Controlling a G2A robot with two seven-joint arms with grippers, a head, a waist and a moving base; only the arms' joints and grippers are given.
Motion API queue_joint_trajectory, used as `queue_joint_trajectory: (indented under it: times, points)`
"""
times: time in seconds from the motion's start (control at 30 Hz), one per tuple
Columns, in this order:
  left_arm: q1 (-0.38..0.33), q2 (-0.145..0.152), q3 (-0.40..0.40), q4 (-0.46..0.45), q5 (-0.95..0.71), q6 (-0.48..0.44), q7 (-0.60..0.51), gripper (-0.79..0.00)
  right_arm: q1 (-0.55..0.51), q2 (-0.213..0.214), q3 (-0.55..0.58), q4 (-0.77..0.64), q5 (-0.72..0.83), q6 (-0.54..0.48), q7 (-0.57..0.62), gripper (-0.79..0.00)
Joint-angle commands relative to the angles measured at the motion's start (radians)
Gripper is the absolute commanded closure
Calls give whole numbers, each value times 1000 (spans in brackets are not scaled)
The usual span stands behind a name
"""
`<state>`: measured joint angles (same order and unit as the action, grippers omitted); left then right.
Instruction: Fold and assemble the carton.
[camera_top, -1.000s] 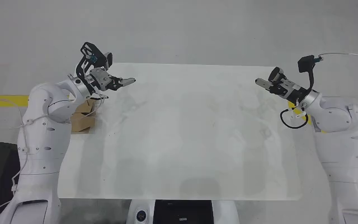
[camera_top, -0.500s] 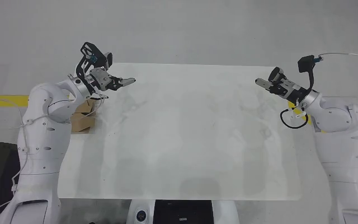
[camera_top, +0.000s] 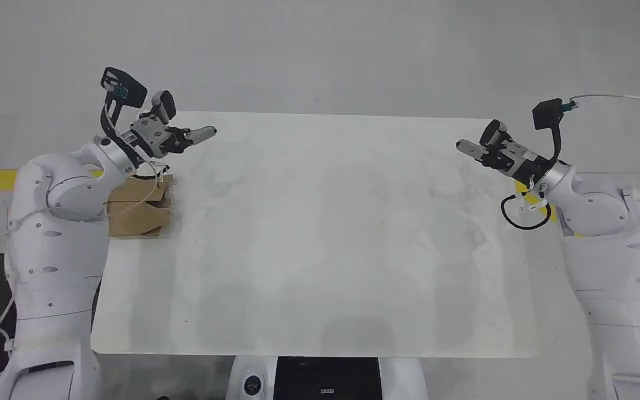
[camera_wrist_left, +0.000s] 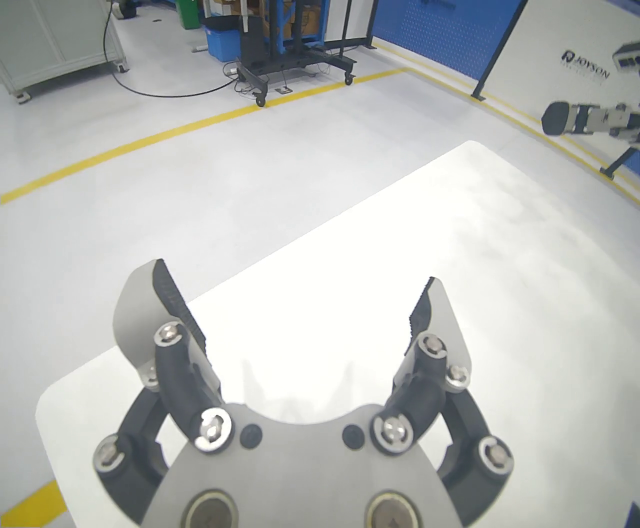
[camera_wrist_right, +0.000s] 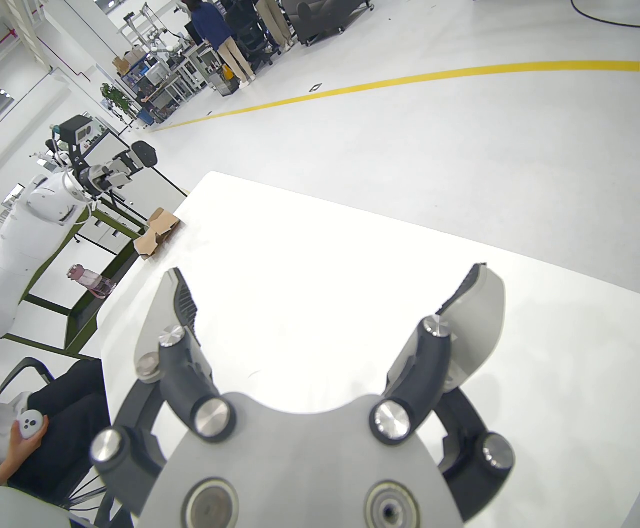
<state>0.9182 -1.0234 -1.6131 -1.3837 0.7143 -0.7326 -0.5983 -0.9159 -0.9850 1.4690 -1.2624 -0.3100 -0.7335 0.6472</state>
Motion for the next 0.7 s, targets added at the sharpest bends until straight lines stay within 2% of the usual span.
queue_joint_trajectory:
  times: [0.0,0.2,0.3,0.43,0.67]
  points:
    - [-12,8,-29,10,-89,45,-84,-785,0,0,0,0,0,0,0,-785]
    - [-49,34,-111,72,-365,157,-333,-785,0,0,0,0,0,0,0,-785]
    - [-70,49,-147,104,-430,200,-428,-785,0,0,0,0,0,0,0,-785]
    - [-80,68,-188,160,-418,195,-450,-785,0,0,0,0,0,0,0,-785]
    - [-137,93,-222,347,-527,253,-530,-785,0,0,0,0,0,0,0,-785]
